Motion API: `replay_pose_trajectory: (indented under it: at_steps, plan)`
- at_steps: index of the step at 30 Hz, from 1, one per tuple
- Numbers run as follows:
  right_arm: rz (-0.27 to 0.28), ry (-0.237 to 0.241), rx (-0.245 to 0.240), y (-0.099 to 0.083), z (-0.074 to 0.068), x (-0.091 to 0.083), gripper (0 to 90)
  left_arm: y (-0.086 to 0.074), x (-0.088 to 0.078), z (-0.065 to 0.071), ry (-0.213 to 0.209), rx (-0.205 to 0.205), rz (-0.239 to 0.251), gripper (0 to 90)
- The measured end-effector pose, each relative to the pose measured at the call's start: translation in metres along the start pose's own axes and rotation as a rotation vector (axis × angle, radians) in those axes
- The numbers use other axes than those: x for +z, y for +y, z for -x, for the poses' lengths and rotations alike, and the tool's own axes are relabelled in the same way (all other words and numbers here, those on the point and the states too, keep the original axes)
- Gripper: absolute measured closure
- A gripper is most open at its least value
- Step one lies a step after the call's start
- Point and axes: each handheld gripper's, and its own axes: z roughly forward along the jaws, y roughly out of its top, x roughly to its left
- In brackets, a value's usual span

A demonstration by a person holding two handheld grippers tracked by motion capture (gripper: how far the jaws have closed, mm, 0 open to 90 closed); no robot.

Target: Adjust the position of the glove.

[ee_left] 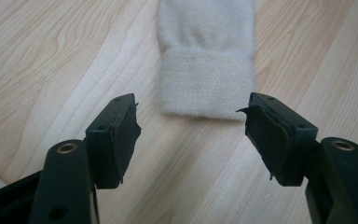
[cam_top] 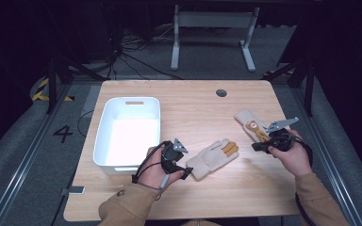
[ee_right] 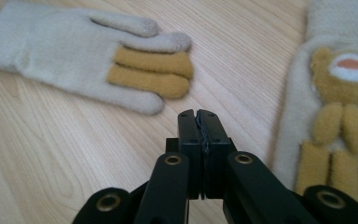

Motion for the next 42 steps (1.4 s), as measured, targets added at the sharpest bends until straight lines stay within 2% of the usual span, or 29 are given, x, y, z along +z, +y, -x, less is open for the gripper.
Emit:
replay_pose_trajectory:
  at_steps: [4, 9, 15, 18, 24, 30, 35, 37, 42]
  plan:
    - [0.015, 0.012, -0.007, 0.004, -0.003, 0.0, 90.0, -0.001, -0.003, 0.0, 0.004, 0.006, 0.016, 35.8]
    - [0.061, 0.034, -0.022, 0.015, -0.008, 0.004, 89.9, -0.004, -0.009, 0.001, 0.007, 0.009, 0.043, 34.9]
    - [0.076, 0.041, -0.07, 0.035, -0.015, 0.022, 89.2, -0.013, -0.014, 0.005, 0.011, 0.01, 0.044, 33.6]
    - [0.08, 0.062, -0.085, 0.044, -0.018, 0.032, 87.8, -0.016, -0.018, 0.008, 0.014, 0.011, 0.049, 33.3]
    - [0.076, 0.075, -0.113, 0.053, -0.023, 0.049, 86.7, -0.018, -0.021, 0.012, 0.015, 0.012, 0.048, 32.8]
    - [0.08, 0.073, -0.111, 0.057, -0.026, 0.065, 85.6, -0.018, -0.019, 0.012, 0.012, 0.013, 0.041, 32.5]
    - [0.087, 0.048, -0.102, 0.057, -0.024, 0.075, 85.8, -0.018, -0.018, 0.012, 0.012, 0.014, 0.04, 32.3]
    - [0.08, 0.037, -0.115, 0.057, -0.023, 0.079, 86.5, -0.019, -0.017, 0.012, 0.012, 0.014, 0.038, 32.3]
    - [0.069, 0.038, -0.109, 0.054, -0.021, 0.085, 86.7, -0.02, -0.015, 0.011, 0.018, 0.016, 0.027, 32.2]
